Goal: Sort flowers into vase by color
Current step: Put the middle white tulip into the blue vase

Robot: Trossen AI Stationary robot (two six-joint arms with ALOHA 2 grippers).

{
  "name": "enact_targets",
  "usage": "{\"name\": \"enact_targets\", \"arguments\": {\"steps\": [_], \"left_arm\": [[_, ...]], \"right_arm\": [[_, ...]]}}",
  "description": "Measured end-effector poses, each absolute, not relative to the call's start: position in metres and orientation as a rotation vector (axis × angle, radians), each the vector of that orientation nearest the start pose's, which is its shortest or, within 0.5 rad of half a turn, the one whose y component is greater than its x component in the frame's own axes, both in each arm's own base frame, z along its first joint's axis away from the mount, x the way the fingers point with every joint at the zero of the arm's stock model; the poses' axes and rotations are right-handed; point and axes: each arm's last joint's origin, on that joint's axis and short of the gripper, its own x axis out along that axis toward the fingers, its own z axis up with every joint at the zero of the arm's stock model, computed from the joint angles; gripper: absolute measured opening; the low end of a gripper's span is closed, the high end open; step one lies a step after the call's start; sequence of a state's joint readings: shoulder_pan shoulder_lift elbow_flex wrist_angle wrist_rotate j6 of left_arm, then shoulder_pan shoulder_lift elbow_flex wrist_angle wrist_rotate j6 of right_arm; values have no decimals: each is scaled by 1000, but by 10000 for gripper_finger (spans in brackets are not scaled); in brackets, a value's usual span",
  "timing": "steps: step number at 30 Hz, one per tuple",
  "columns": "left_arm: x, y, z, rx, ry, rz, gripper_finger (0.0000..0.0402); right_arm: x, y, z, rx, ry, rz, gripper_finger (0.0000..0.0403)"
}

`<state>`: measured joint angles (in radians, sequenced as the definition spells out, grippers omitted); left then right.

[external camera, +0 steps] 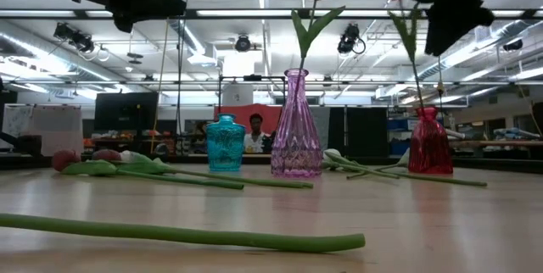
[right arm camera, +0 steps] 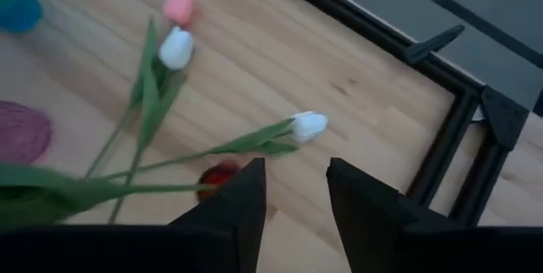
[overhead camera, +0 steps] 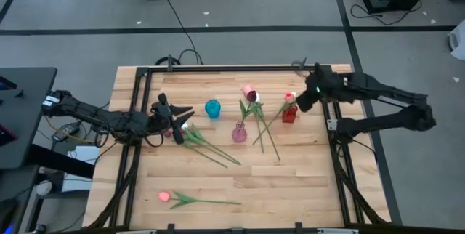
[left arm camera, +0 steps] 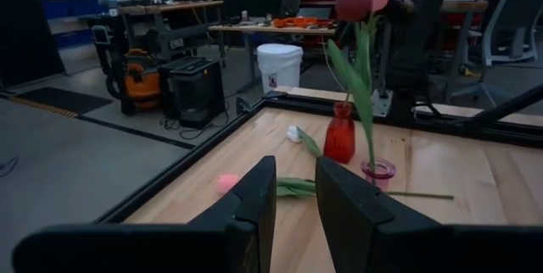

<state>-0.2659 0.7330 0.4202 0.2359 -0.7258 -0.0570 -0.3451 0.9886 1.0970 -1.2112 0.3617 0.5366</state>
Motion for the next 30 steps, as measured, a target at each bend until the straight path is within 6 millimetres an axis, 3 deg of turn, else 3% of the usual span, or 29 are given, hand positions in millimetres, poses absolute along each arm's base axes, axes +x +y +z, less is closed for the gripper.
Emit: {"name": "enact_targets", "arguments": {"steps": [8,16,23,30], "left_arm": [[164,-23,254,7,66,473,92],[164,-23,252,19,93,473,92],[164,-23,252,19,95,474,92],[164,-23,251,19,96,474,92]], "right_arm": [[155,-130,313,433,939,-972,129],[196,-184,264,480,1016,-867,129],[237,-206,238,524,1088,-755,130],[282,-205,215,556,1185,-590,134]]}}
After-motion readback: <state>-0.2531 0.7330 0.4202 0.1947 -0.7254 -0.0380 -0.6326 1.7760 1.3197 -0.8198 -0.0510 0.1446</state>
